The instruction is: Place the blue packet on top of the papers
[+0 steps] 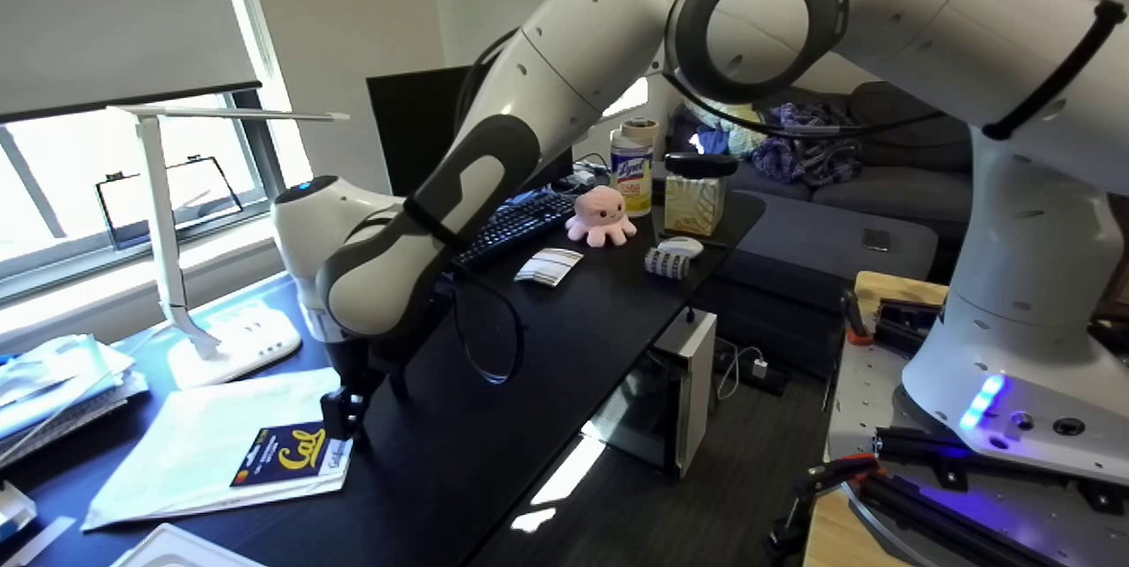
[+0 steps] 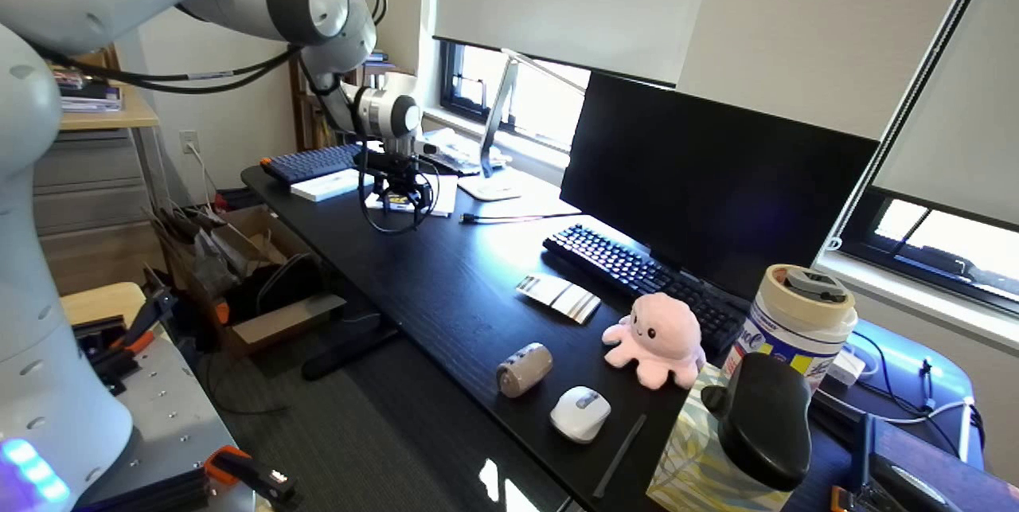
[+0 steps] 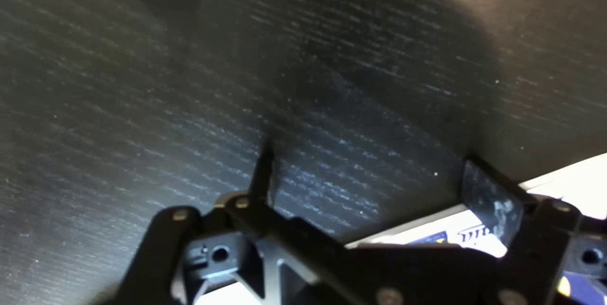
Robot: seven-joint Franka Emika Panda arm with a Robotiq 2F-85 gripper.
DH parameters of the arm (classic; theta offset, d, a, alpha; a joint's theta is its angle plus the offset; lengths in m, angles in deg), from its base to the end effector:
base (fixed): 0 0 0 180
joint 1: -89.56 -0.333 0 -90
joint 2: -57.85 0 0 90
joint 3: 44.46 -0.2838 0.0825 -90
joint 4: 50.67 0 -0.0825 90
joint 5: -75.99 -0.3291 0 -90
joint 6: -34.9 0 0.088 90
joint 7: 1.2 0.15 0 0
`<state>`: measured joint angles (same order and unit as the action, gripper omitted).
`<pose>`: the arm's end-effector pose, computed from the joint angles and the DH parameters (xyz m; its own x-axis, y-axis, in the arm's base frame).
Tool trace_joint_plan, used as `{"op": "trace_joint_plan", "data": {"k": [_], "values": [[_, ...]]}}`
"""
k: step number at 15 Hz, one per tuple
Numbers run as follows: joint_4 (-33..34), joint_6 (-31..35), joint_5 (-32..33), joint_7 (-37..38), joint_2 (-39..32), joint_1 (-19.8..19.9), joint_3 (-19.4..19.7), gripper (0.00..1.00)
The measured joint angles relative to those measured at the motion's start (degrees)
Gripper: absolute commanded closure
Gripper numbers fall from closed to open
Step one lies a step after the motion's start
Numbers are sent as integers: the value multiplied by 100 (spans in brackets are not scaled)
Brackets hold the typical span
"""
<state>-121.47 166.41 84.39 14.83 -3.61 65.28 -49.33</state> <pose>0.5984 0.3116 0.0863 0.9603 0.2791 0.0002 0.2789 -0.9597 0.0355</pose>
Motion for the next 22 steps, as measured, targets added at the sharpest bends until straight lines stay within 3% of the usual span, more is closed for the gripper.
{"op": "trace_joint_plan", "data": {"k": [4,11,22], "values": [[-162,2,0,267,95,5,21,0],[-1034,69,-23,563,676,22,165,0],[-1917,1389,-60,567,1495,217,230,0]]}}
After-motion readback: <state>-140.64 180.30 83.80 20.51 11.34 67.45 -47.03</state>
